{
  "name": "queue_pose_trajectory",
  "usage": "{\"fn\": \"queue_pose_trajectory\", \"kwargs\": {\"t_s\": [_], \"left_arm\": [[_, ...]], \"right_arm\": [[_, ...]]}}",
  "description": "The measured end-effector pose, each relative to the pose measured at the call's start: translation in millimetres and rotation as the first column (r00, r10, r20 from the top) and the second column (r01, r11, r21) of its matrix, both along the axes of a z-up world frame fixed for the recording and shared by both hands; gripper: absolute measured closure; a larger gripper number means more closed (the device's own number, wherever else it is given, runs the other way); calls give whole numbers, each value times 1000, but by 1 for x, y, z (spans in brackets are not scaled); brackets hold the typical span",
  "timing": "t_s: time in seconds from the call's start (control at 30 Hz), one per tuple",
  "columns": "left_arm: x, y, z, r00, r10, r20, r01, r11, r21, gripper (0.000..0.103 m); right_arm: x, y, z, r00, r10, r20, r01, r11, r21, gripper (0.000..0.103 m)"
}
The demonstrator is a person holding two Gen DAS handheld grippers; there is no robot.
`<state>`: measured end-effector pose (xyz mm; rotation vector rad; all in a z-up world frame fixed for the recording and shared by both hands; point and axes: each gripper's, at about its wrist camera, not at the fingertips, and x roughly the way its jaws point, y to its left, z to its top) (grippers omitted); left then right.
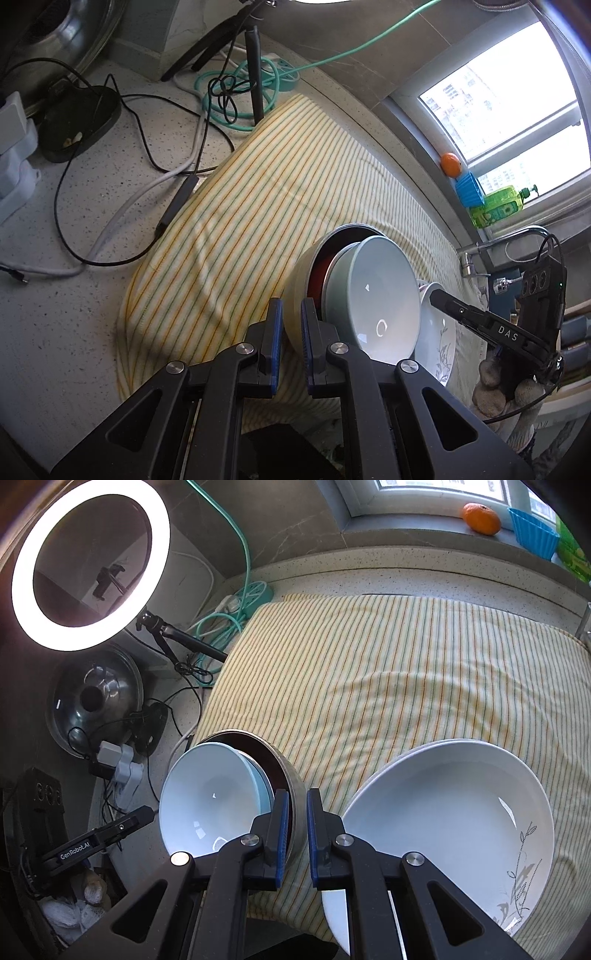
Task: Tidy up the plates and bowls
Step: 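Lift the steel bowl with nested bowls by the rims toward the plate stack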
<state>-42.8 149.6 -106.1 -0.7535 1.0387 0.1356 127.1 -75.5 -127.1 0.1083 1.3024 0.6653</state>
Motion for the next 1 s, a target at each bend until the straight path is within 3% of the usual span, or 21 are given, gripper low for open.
{"fn": "queue_pose_trajectory", "kwargs": {"t_s": [0.2, 1.0], "left_arm": [[-7, -3, -3, 997, 80, 2, -80, 997, -17, 95], [7, -22, -11, 996, 80, -37, -80, 997, 8, 95]], "right_arm": [[9, 9, -11, 997, 68, -33, -69, 997, -17, 94], [13, 30, -25, 980, 194, -46, -196, 980, -43, 94]]}}
